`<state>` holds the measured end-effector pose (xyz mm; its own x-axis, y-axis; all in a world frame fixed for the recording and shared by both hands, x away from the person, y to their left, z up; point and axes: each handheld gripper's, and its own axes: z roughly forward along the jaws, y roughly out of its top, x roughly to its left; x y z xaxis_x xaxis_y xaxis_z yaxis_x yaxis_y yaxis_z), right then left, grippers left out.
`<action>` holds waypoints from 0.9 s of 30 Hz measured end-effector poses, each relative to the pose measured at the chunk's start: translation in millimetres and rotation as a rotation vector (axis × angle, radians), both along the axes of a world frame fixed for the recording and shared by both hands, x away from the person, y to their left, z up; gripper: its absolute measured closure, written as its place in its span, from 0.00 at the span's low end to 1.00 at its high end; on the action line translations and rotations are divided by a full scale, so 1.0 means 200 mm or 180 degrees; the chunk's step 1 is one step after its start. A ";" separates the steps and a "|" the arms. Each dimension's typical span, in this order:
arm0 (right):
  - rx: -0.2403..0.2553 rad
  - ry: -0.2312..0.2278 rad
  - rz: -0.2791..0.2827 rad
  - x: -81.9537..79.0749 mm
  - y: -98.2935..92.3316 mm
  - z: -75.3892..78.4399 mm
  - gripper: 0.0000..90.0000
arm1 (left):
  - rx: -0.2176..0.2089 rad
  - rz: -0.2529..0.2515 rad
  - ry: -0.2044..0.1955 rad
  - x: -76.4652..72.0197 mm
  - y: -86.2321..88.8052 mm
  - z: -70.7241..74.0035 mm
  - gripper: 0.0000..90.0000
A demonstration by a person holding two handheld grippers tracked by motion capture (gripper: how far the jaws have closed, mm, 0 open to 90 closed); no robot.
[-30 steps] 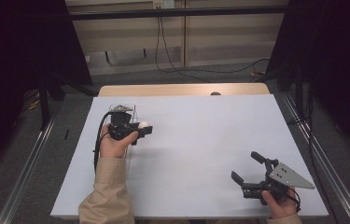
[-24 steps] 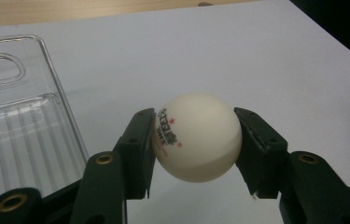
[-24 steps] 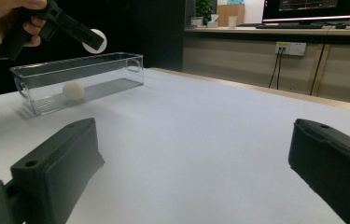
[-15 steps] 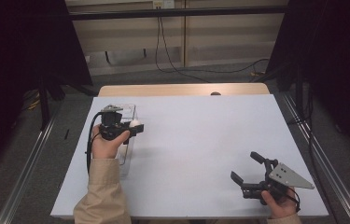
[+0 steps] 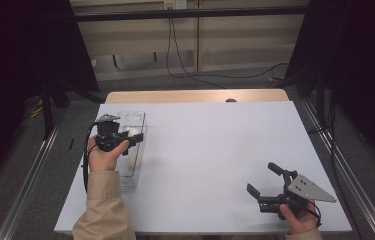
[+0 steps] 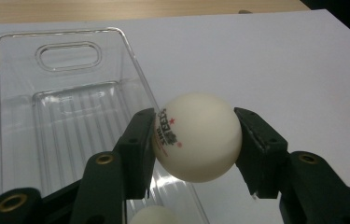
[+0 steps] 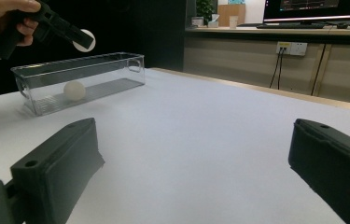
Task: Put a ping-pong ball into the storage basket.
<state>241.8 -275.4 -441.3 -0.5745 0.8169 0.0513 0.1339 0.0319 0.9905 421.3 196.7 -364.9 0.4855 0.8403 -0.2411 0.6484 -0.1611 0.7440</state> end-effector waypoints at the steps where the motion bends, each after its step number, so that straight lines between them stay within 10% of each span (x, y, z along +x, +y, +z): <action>1: 0.0001 0.0001 0.0001 0.00 0.00 0.00 0.01 | 0.0011 -0.0009 0.0013 0.00 0.01 0.00 0.57; 20: 0.0006 0.0004 0.0025 0.00 0.00 0.00 0.01 | 0.0212 0.0263 -0.0007 0.03 0.06 -0.05 0.56; 27: 0.0016 0.0014 0.0012 0.00 0.00 0.00 0.01 | 0.0200 0.0323 -0.0072 0.01 0.07 -0.04 0.42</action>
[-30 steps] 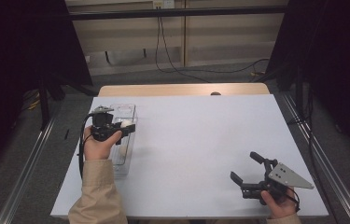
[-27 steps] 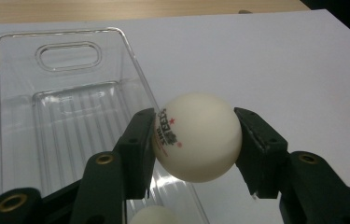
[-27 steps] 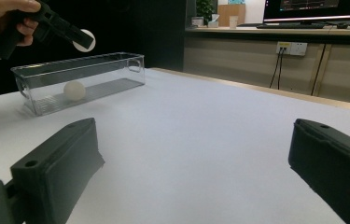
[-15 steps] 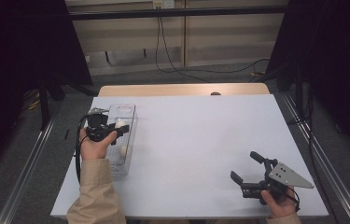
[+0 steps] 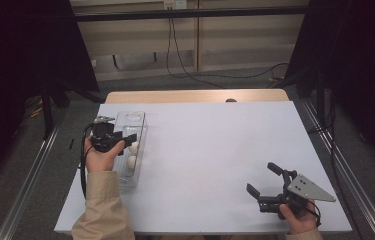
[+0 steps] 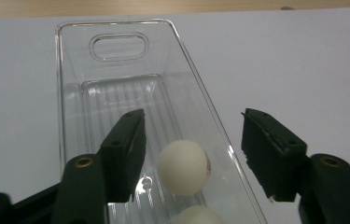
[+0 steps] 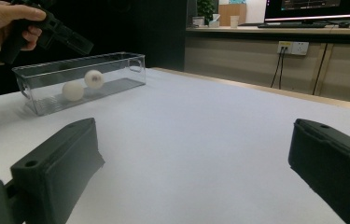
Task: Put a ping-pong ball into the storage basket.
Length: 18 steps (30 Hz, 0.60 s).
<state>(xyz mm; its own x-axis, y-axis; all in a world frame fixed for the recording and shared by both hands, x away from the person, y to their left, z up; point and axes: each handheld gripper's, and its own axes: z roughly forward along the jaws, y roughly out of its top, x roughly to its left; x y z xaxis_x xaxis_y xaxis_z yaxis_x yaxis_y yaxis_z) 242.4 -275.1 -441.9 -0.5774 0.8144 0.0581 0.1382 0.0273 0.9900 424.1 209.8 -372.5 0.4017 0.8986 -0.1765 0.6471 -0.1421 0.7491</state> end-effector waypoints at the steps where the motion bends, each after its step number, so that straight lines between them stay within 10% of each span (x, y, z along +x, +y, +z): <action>1: 0.0001 0.0003 -0.0003 0.00 0.00 0.00 0.01 | -0.0013 0.0000 -0.0015 -0.01 0.00 0.00 0.39; 18: -0.0025 -0.0013 0.0001 0.00 0.01 0.01 0.01 | -0.0216 -0.0206 -0.0385 -0.21 0.01 0.01 0.17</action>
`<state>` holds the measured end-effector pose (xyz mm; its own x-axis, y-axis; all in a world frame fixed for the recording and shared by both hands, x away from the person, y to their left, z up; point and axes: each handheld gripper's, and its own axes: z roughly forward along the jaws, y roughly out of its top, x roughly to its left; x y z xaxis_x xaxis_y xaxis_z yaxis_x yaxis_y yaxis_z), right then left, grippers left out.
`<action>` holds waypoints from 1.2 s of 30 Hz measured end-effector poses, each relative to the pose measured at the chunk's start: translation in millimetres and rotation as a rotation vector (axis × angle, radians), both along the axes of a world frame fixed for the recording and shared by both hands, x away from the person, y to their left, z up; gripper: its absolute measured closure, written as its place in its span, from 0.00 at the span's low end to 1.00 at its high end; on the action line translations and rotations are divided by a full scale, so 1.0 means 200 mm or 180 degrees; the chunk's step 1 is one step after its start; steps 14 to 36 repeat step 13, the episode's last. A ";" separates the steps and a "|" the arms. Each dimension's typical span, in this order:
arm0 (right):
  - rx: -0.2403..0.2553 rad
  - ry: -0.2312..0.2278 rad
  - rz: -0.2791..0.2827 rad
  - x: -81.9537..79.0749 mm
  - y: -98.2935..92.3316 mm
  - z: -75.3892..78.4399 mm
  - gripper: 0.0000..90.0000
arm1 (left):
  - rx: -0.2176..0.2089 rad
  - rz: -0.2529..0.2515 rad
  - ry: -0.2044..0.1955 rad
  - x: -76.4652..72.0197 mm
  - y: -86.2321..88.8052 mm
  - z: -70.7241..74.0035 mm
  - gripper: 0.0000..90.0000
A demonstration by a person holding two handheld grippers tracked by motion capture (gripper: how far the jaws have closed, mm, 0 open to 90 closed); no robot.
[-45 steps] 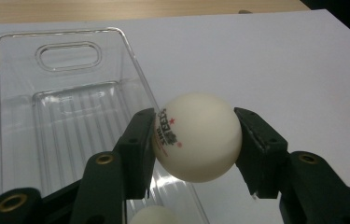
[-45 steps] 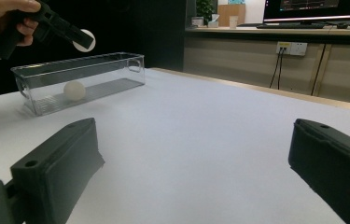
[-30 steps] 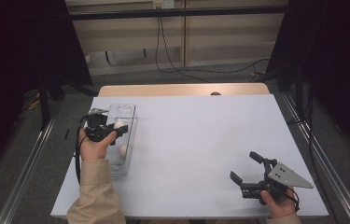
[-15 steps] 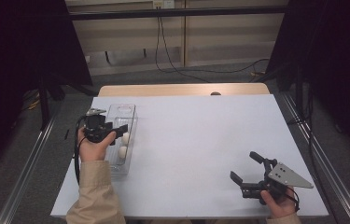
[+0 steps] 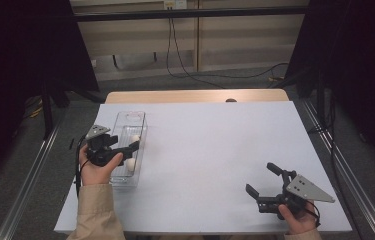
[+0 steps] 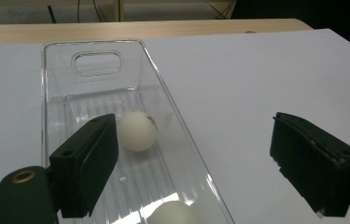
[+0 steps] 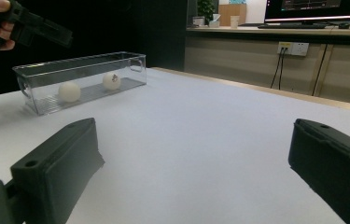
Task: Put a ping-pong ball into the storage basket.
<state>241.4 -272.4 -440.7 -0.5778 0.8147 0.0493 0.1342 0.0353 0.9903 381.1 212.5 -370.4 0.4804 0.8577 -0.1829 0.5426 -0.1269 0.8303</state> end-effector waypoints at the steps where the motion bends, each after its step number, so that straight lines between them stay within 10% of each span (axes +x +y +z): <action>1: 0.0001 0.0003 0.0000 0.00 0.00 0.00 0.01 | -0.0014 -0.0019 -0.0018 -0.01 0.00 0.00 0.17; 13: -0.0005 0.0006 -0.0014 0.00 0.00 0.00 0.01 | -0.0134 -0.0189 -0.0364 -0.17 -0.04 -0.10 0.07; 36: -0.0005 0.0006 -0.0014 0.00 0.00 0.00 0.01 | -0.0134 -0.0189 -0.0364 -0.17 -0.04 -0.10 0.07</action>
